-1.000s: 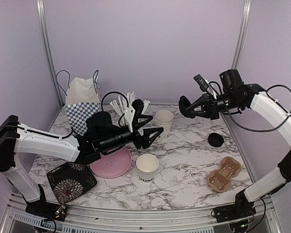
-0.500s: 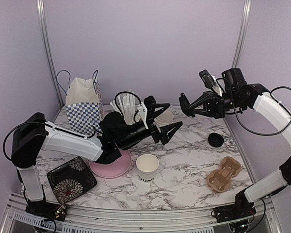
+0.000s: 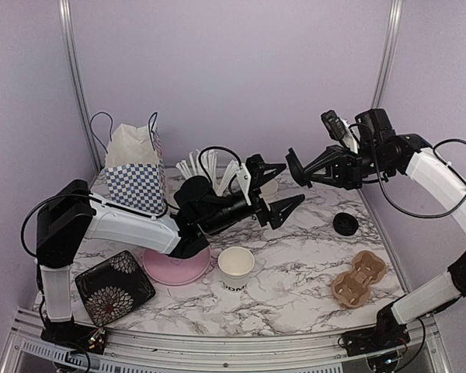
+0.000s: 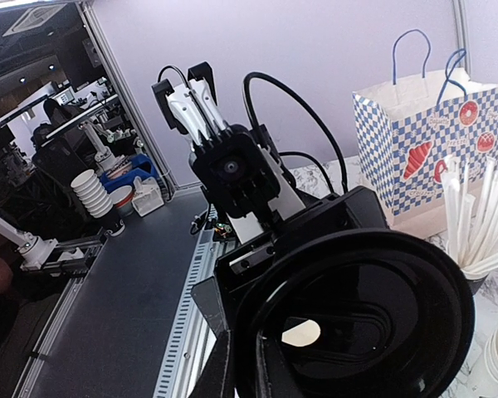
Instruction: Pack the takeout coffee
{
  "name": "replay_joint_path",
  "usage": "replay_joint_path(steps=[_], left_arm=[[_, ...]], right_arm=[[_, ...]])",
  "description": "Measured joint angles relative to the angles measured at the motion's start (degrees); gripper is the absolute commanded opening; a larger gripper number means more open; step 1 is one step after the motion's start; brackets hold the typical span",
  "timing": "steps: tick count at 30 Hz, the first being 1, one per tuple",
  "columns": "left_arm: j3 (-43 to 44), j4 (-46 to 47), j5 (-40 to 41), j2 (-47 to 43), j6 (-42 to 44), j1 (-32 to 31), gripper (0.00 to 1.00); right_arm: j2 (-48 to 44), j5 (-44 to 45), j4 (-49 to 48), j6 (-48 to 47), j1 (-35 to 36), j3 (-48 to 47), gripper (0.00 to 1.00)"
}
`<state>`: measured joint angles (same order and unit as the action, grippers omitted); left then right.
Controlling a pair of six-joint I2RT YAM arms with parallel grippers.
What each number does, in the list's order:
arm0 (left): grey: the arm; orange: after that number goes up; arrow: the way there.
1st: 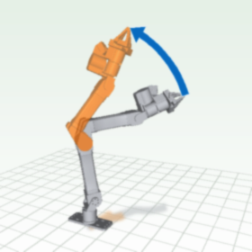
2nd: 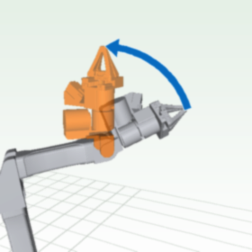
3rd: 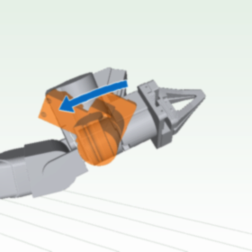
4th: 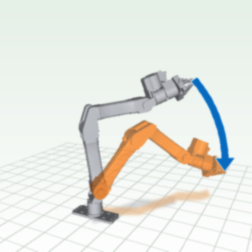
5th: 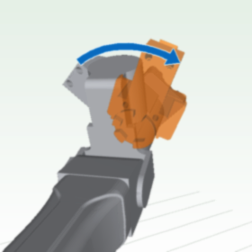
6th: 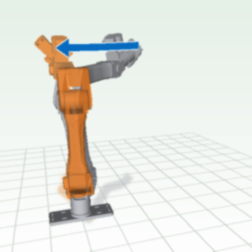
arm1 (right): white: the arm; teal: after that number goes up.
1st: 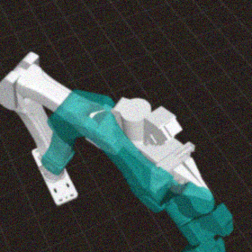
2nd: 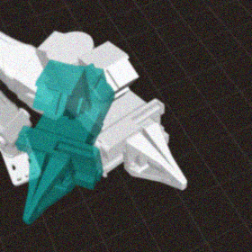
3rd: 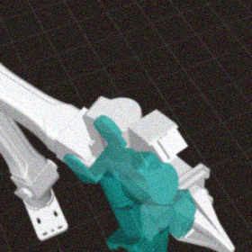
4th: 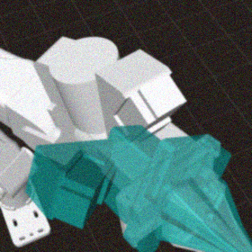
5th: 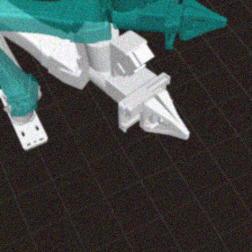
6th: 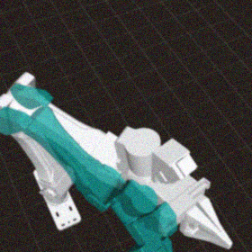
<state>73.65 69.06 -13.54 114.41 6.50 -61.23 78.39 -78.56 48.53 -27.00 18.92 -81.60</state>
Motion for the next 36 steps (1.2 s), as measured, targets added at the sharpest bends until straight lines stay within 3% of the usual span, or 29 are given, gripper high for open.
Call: replay_joint_path(steps=[15,25,32,36], left_arm=[[1.6,-0.1,1.3,1.1,3.1,0.0,0.91],[2.5,-0.1,1.6,1.1,3.9,0.0,0.82],[1.9,-0.2,2.3,0.9,3.7,0.0,0.78],[-3.6,-3.9,3.6,-3.1,2.4,0.0,0.75]], right_arm=[[0.0,-0.1,0.2,0.0,0.5,0.8,0.09],[0.0,0.0,0.3,-0.1,0.7,0.8,0.09],[0.0,2.1,0.9,-0.2,0.8,0.7,0.42],[0.0,6.5,3.2,-2.0,0.8,-1.8,0.46]])
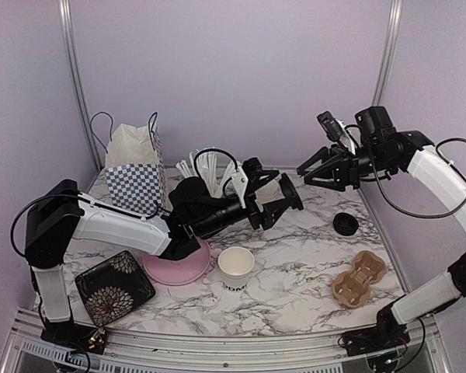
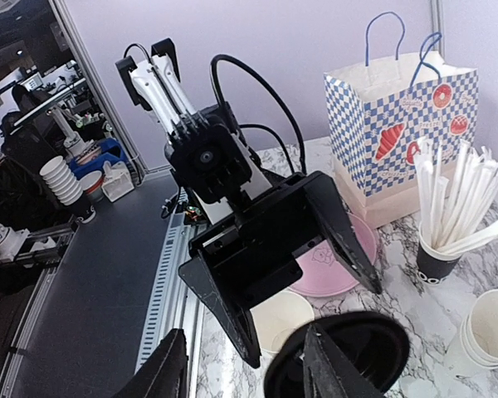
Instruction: Pack the takeout coffee
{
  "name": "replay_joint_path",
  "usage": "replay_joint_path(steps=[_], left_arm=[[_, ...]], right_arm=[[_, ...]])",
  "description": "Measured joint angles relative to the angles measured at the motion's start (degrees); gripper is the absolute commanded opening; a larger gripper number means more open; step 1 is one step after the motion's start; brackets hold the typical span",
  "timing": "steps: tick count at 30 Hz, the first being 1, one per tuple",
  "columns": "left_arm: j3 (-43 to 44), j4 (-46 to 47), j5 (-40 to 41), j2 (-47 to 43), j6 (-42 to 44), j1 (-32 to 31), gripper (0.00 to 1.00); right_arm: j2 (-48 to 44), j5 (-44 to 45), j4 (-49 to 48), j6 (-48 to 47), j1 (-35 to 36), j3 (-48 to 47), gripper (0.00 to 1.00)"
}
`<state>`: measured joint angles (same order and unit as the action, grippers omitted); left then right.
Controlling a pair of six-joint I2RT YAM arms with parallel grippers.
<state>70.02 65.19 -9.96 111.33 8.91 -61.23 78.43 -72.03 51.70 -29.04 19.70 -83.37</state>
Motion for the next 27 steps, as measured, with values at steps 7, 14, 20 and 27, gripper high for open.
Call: replay_joint_path(steps=[7,14,20,27], left_arm=[[-7.0,-15.9,0.9,-12.5,-4.1,0.0,0.68],[-8.6,-32.9,3.5,-19.7,-9.4,0.0,0.76],[-10.1,-45.8,11.9,-24.2,-12.6,0.0,0.81],[-6.3,-60.5,20.4,-24.1,-14.8,0.0,0.81]], right_arm=[[-2.7,6.3,-2.4,-0.6,-0.6,2.7,0.46],[-2.8,17.9,-7.3,-2.3,-0.7,12.4,0.33],[-3.3,31.8,-10.4,-5.6,1.5,23.5,0.29],[-1.2,39.7,-14.3,-8.1,7.3,29.1,0.31]])
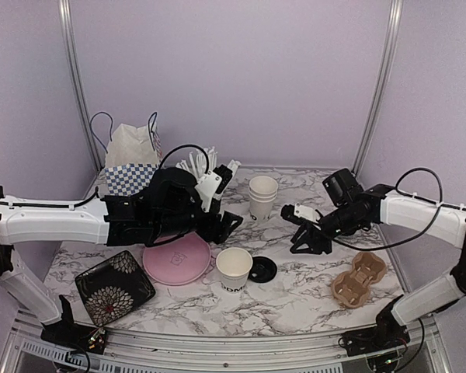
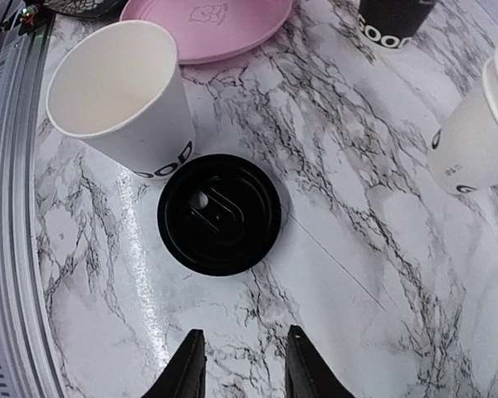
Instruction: Pack the takeout coffee
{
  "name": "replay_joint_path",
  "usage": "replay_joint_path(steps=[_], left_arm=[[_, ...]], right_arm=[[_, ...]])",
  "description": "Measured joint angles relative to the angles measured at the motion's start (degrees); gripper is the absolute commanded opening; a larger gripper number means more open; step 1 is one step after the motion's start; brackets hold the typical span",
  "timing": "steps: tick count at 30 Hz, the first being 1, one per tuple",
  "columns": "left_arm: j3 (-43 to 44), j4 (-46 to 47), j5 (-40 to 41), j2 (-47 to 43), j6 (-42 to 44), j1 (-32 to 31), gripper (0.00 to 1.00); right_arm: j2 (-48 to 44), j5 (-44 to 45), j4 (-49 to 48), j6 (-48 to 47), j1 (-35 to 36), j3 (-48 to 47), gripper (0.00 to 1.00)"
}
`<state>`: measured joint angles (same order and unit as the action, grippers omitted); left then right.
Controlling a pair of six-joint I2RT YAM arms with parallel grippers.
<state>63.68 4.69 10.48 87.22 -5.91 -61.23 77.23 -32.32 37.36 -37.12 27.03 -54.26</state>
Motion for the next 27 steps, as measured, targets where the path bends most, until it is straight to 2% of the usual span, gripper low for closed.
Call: replay_joint_path(steps=[6,11,20,27], left_arm=[[-0.5,-4.7,2.8,-0.4,-2.6,0.1,0.86],[-1.3,-6.9,5.1,-2.6,-4.5,0.3,0.88],[-3.1,-7.6,7.8,-6.7,-5.8,0.4,0.88],[-4.2,-8.0,8.7,-7.1,-5.9,0.5,0.88]], right_arm=[[2.8,7.1,-2.9,-6.3,12.0,3.1,0.29],[7.1,13.6,-5.6,-9.4,17.4,3.1,0.3],[12.2,19.5,-8.8,-12.6,19.6,3.1,0.37],[13.5,20.1,-9.8,-14.8,20.1,3.1,0.31]])
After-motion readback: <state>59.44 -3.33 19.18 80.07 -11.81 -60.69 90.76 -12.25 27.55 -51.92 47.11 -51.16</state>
